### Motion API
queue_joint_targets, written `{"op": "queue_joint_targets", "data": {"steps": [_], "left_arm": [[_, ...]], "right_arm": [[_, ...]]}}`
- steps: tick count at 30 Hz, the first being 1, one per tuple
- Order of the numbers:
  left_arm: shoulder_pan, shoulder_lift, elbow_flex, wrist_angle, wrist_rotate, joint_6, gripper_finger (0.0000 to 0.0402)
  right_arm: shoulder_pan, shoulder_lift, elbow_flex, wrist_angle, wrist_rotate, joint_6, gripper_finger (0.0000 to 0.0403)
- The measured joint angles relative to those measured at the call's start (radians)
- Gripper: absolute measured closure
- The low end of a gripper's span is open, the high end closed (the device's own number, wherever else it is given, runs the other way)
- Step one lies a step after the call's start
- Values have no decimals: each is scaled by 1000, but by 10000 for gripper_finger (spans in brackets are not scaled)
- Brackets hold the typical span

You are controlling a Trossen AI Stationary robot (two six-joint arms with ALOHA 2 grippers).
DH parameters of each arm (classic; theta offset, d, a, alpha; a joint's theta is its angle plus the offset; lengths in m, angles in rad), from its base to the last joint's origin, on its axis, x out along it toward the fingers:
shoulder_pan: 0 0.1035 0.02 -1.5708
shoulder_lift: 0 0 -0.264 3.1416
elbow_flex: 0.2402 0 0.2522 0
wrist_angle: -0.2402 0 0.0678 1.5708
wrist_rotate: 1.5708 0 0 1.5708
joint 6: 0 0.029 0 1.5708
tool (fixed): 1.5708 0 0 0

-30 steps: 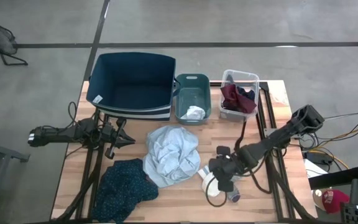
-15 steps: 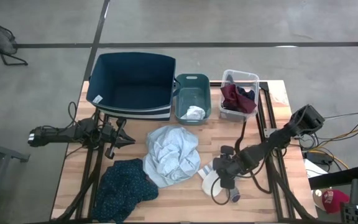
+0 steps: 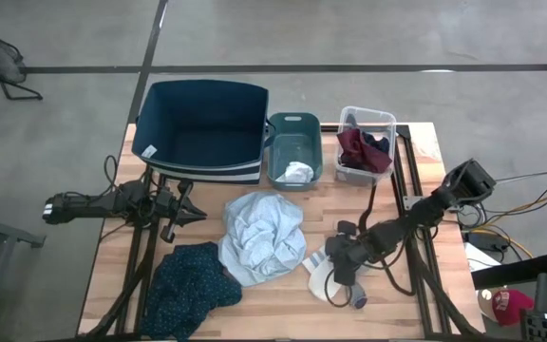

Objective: Pick & Place Cloths
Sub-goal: Put the white striped sock into the light blue bin

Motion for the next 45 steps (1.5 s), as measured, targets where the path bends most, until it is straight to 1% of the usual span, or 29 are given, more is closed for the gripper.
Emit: {"op": "queue_joint_targets", "data": {"steps": [4, 8, 11, 15, 16, 19, 23, 27, 31, 35, 40, 45], "left_arm": [[0, 0, 0, 0, 0, 0, 361], [0, 0, 0, 0, 0, 0, 360], [0, 0, 0, 0, 0, 0, 362], [0, 0, 0, 0, 0, 0, 360], [0, 0, 0, 0, 0, 0, 360], [0, 0, 0, 0, 0, 0, 361], [0, 0, 0, 0, 0, 0, 362], [0, 0, 0, 0, 0, 0, 360], [0, 0, 0, 0, 0, 0, 362], [0, 0, 0, 0, 0, 0, 360], [0, 0, 0, 0, 0, 0, 362], [0, 0, 0, 0, 0, 0, 360]], "right_arm": [[-20, -1, -36, 57, -39, 25, 271], [-31, -3, -49, 65, -43, 36, 300], [-31, -3, -46, 63, -40, 48, 329], [-31, 1, -29, 68, -47, -26, 381], [-31, 1, -24, 73, -47, -49, 387], [-31, 2, 1, 95, -42, -98, 390], [-30, 2, 47, 94, 57, -146, 392], [-31, 2, 87, 94, 76, -203, 393], [-30, 2, 130, 63, 89, -214, 394], [-28, 2, 199, -54, 148, -216, 394], [-28, 1, 322, -289, 235, -197, 394], [-28, 1, 429, -429, 362, -213, 394]]}}
